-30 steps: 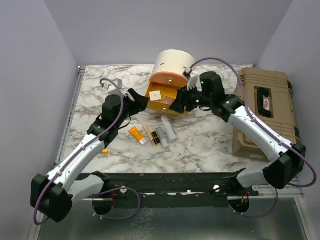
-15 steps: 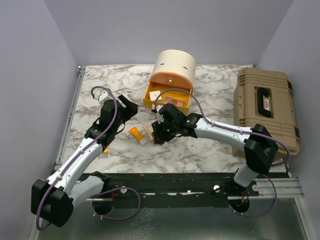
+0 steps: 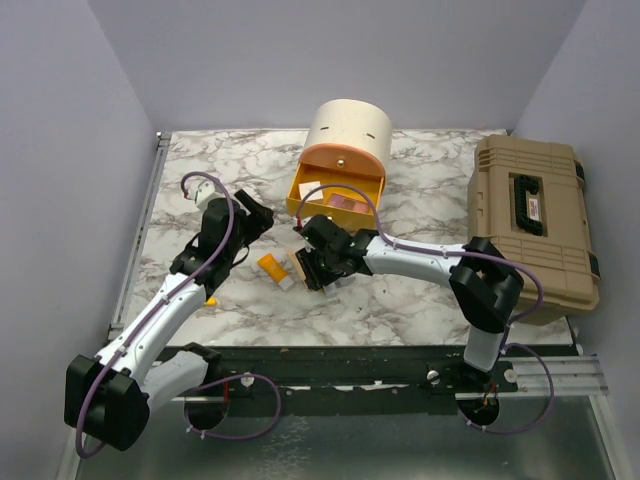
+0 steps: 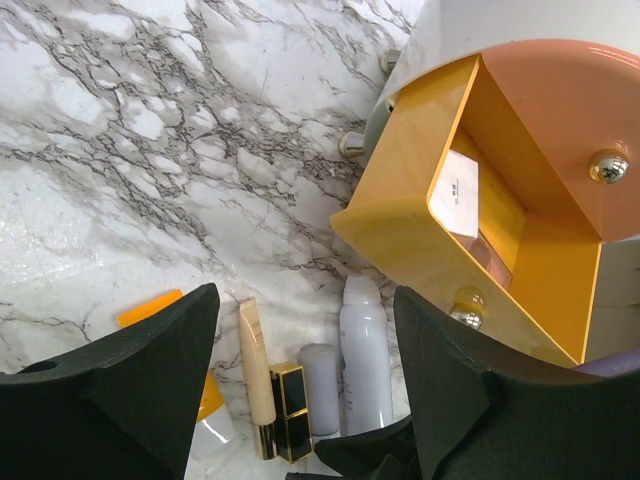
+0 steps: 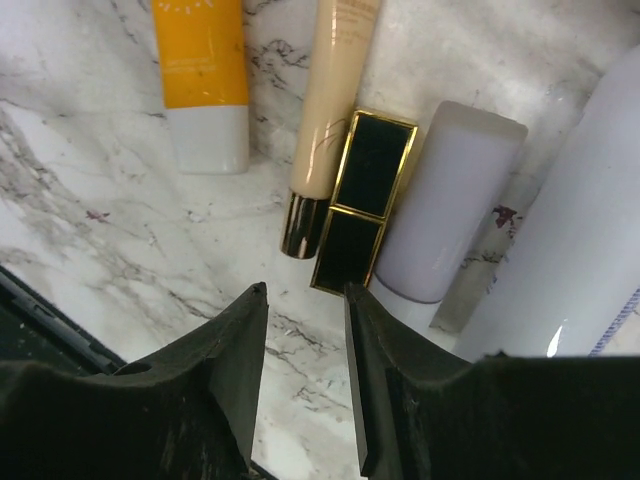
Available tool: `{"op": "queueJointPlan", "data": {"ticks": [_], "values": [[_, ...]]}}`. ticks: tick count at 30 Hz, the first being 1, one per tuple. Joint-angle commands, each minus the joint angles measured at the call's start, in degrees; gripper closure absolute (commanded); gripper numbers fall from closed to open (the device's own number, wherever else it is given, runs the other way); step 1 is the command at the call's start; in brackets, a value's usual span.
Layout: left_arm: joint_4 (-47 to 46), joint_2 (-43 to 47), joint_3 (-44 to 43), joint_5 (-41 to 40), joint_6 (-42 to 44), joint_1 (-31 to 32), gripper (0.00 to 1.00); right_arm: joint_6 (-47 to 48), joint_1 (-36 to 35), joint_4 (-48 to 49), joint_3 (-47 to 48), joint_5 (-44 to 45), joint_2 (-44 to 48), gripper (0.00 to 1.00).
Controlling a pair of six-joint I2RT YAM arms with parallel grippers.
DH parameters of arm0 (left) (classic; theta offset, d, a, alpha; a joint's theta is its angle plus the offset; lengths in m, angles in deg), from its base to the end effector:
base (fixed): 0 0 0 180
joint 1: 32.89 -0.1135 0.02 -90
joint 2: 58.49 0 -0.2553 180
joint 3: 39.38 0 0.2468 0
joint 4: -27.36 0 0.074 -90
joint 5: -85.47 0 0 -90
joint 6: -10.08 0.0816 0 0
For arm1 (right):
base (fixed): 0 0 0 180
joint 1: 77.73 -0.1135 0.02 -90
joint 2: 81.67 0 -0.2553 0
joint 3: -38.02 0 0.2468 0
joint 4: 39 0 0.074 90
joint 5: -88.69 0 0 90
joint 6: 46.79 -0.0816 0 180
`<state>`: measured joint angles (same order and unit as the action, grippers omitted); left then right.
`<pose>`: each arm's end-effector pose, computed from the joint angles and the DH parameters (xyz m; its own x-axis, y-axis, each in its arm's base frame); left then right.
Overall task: Organize the makeup
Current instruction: Pick up the lipstick at the center of the board.
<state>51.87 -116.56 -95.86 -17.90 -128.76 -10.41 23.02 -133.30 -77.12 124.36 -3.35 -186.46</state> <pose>0.2562 -0.0856 0.2558 -0.4032 -0.6259 -0.6676 -0.1875 0.7706 -0.6091 0.2266 0.3357 0.1524 -0.7312 -0.4566 -0.5068 -0.6212 0.7527 0.2180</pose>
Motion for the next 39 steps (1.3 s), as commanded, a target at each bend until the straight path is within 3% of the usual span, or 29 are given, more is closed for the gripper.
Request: {"op": "queueJointPlan", "data": {"ticks": [1,21,26,32,39], "values": [[0.6,0.4,0.2,0.4,-1.0,-0.6,0.28,1.3,-0.6,-0.3,1.5,6.6,-1.5,0.58],[0.6,1.7,2.0,1.2,-2.4,-1.3,0.28,1.4,-1.4,2.4,-0.4,9.4,-4.9,0.61],[0.6,2.2,2.1,1.2,-2.2,-1.4,0.28,1.4,-1.5,2.7,-0.1,8.5,-4.5,0.72],[0.6,3.0,2.6,0.7,-2.3,-1.6,0.28,1.5,-1.5,3.1,-1.5,6.7,-0.1,0.81],[0.6,2.7,2.7,0.8,-2.5,-1.8,0.28,3.7,-1.5,8.5,-6.9,0.5,9.8,0.82]]}}
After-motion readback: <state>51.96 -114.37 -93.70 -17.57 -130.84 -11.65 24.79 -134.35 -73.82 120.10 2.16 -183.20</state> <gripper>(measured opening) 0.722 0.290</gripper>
